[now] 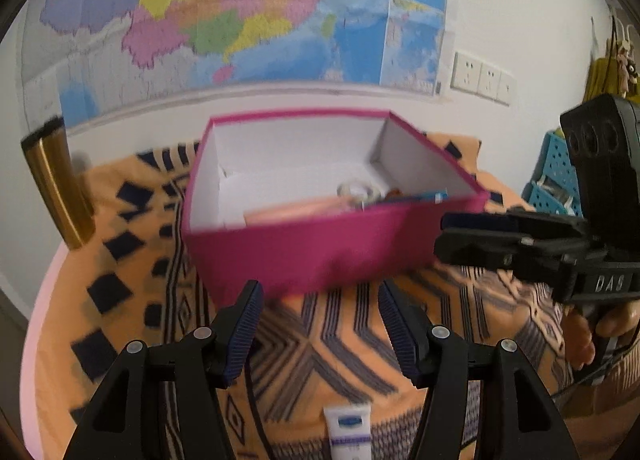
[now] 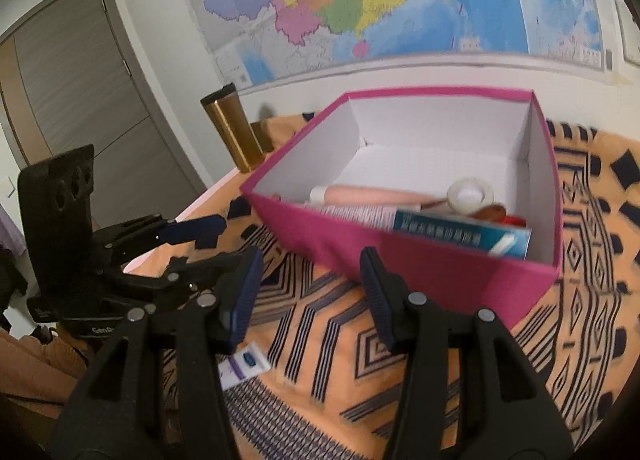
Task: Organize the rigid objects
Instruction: 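Withdraw the open right gripper up and away from the magenta box, then move the left gripper down to the white tube with blue label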
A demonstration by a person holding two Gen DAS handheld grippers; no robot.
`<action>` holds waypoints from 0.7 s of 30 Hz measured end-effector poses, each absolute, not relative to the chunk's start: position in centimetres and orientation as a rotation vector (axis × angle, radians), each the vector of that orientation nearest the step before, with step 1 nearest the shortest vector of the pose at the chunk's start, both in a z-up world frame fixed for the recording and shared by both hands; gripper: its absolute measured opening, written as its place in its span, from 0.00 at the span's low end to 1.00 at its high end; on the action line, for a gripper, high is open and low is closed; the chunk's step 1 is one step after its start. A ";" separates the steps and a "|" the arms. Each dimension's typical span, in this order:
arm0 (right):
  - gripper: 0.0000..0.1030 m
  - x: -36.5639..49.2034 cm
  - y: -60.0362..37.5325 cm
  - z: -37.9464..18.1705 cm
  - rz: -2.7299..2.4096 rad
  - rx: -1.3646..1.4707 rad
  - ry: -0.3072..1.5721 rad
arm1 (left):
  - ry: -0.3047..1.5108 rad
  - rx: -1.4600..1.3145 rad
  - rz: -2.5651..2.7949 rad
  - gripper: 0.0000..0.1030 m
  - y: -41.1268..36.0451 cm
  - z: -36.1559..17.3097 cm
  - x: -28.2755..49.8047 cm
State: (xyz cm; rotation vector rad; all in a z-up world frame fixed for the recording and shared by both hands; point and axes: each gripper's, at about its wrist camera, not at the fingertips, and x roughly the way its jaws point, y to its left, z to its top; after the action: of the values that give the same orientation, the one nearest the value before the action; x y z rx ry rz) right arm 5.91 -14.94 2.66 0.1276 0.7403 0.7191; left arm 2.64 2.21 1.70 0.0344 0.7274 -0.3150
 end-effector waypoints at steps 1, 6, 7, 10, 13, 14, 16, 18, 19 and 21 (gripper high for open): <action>0.51 5.7 -15.0 2.3 0.722 0.133 0.750 | 0.748 0.031 -0.318 0.59 2.3 1.0 2.2; 0.51 4.6 -14.6 0.4 0.749 0.135 0.811 | 0.826 0.073 -0.324 0.59 2.4 -1.6 0.1; 0.51 4.5 -14.4 0.0 0.756 0.132 0.823 | 0.842 0.081 -0.326 0.59 2.5 -1.9 -0.3; 0.51 4.1 -14.1 -1.1 0.776 0.133 0.858 | 0.890 0.089 -0.348 0.59 3.0 -2.8 -1.3; 0.51 4.0 -13.5 -2.3 0.796 0.134 0.894 | 0.937 0.095 -0.368 0.59 3.1 -3.6 -2.3; 0.51 3.9 -13.3 -2.8 0.804 0.134 0.909 | 0.949 0.103 -0.373 0.59 3.0 -3.9 -2.6; 0.51 3.9 -13.0 -3.4 0.814 0.138 0.928 | 0.977 0.130 -0.395 0.59 2.7 -4.4 -3.3; 0.51 3.9 -12.8 -4.0 0.821 0.143 0.944 | 0.992 0.161 -0.404 0.59 2.3 -4.9 -3.8; 0.51 4.0 -12.7 -4.2 0.825 0.148 0.952 | 1.001 0.177 -0.406 0.59 2.0 -5.1 -4.0; 0.51 4.0 -12.7 -4.4 0.825 0.154 0.958 | 1.016 0.188 -0.417 0.47 1.7 -5.6 -4.0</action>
State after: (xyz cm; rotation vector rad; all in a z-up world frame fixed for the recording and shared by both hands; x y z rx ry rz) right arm 3.97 -12.67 -4.41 0.1540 0.9575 0.8250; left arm -3.99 1.73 -5.57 0.1878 1.0157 -0.4169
